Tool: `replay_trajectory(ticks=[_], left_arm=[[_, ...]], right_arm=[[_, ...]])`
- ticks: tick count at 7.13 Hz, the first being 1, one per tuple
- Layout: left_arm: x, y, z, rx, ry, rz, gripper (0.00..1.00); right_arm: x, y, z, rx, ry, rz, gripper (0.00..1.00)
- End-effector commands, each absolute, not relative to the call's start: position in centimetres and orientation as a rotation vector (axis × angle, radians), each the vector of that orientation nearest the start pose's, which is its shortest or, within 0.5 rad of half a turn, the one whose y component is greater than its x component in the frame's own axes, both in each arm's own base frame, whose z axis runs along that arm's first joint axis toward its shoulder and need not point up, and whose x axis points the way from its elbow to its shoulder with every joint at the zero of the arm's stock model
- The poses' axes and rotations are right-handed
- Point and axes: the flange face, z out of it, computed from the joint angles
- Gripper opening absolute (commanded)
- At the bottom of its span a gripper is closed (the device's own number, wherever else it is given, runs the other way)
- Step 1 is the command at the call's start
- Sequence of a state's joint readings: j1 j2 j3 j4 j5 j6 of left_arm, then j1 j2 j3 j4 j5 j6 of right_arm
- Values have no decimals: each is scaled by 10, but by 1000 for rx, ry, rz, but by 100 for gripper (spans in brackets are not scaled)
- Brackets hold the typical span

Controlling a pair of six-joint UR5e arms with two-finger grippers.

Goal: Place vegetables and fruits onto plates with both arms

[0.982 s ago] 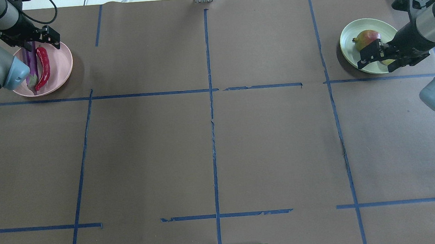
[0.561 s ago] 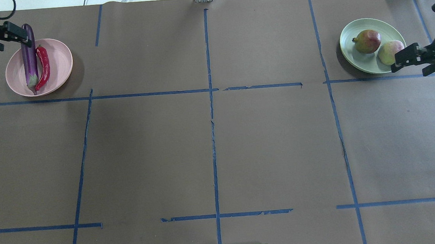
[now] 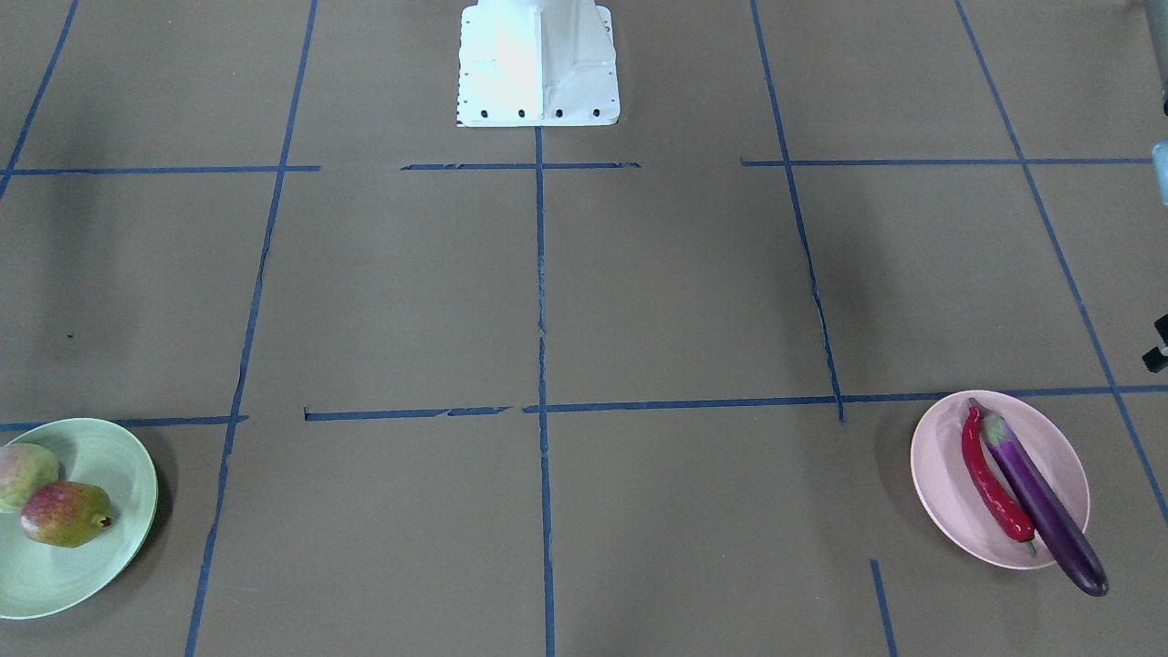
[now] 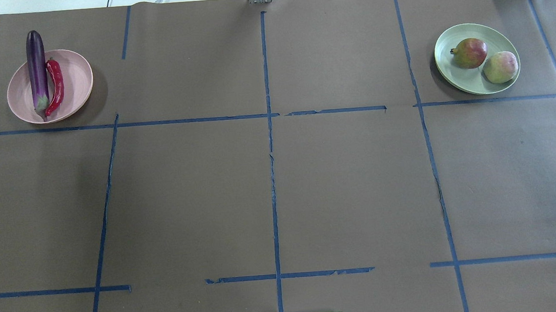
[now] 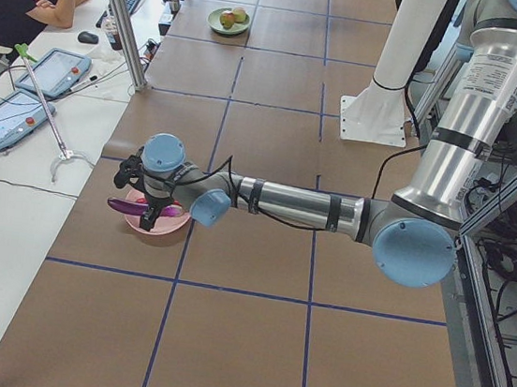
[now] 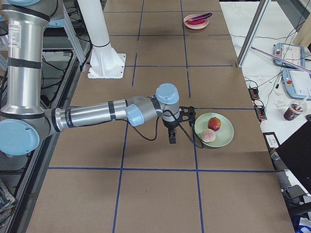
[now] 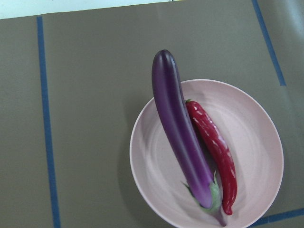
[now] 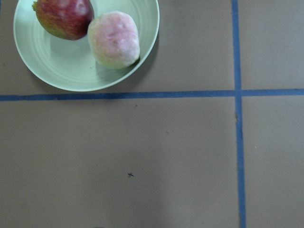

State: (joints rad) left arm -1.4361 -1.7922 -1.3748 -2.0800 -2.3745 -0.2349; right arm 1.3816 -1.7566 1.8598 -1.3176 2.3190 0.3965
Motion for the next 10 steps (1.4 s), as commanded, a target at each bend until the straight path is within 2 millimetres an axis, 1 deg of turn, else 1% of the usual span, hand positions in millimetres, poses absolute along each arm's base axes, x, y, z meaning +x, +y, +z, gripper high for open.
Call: replay_trajectory(ticks=[1,2,3,4,5,6,7,8,9,10], left_arm=[[-15,-599,597,345,831,196,100],[-46,-594,603,327,806,223,100],[-70,-587,596,284,791,237,100],[-84,-571,589,215,793,203,100],[-84,-519,603,174,795,189,100],[-83,-472,615,111,805,161,100],[-78,-415,617,66,809,145,100],[-76,-393,614,58,809,139,100],[-75,-392,616,38,808,133,100],[-66,-394,616,-3,812,141,100]], right_arm=[[14,-397,607,86,-846,13,100],[21,-387,608,55,-843,-8,100],[30,-382,614,37,-835,-35,100],[46,-377,620,22,-830,-50,100],[55,-376,620,23,-830,-51,100],[56,-375,621,22,-828,-48,100],[61,-370,625,19,-818,-32,100],[61,-368,628,12,-816,-29,100],[62,-365,630,9,-810,-28,100],[62,-360,634,2,-802,-26,100]])
